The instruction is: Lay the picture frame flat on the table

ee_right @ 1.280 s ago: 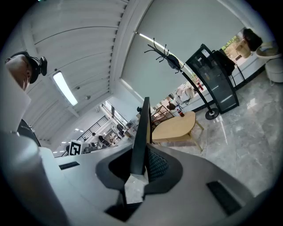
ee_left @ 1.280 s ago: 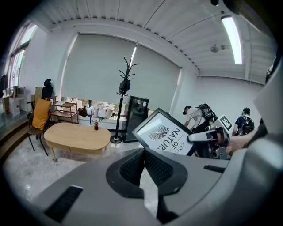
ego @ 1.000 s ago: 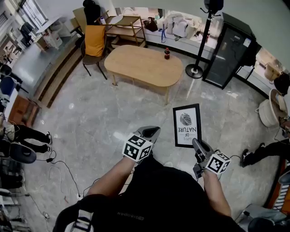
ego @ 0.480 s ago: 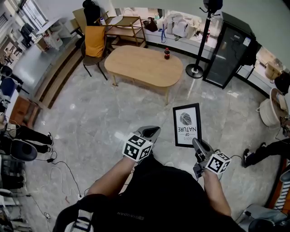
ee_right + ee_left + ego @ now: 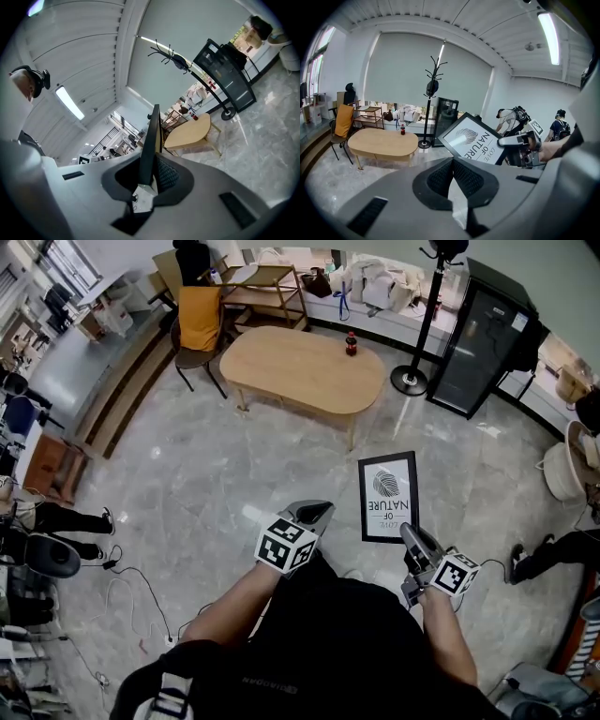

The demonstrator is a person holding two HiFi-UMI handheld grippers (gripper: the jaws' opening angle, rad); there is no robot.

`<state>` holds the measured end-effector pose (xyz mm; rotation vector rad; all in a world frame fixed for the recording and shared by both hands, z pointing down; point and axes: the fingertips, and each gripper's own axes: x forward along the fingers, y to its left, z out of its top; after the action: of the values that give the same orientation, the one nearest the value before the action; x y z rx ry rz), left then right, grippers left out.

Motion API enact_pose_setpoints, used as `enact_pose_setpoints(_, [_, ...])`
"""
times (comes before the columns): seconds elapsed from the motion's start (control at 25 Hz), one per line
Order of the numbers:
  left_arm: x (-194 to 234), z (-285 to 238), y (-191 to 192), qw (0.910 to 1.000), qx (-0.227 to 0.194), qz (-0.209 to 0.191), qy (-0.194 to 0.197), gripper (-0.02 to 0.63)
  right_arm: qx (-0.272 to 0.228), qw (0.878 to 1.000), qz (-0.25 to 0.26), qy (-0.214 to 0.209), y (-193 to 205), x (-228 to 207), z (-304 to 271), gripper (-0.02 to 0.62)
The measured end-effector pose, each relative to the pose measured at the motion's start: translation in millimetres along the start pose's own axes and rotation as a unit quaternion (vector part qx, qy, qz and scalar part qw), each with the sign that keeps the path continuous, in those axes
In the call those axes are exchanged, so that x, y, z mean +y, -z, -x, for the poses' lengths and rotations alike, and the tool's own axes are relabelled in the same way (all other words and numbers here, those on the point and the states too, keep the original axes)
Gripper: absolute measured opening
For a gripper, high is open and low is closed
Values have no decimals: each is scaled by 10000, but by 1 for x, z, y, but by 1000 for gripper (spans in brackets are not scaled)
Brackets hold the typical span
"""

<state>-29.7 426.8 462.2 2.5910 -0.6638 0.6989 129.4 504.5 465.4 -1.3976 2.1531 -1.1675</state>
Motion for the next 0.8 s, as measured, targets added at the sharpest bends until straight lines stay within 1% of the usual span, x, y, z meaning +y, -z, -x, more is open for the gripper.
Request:
enact_pose_setpoints(0.16, [20, -4, -4, 10000, 50, 60, -12, 5, 55, 9999, -89, 31, -6, -6, -20, 38])
enact_pose_setpoints(0.28, [46, -14, -14, 9999, 16, 117, -30, 5, 98, 9999, -110, 55, -14, -12, -44, 39])
enact_pose_setpoints(0.4, [76, -25, -21, 9998, 18, 179, 30, 5, 193, 9996, -128, 139, -21, -20, -78, 39])
enact_pose_setpoints(0.6, [150, -45, -35, 9993, 167, 278, 161, 5, 338, 9987, -151, 363, -40, -32, -158, 40])
enact_pose_setpoints(0.68, [184, -50, -51, 9993, 116, 305, 200, 5, 340, 9984, -157, 419, -52, -33, -196, 40])
enact_pose_setpoints(0.8, [235, -55, -85, 9993, -25, 259, 270, 5, 271, 9985, -131, 460, -75, -28, -250, 40])
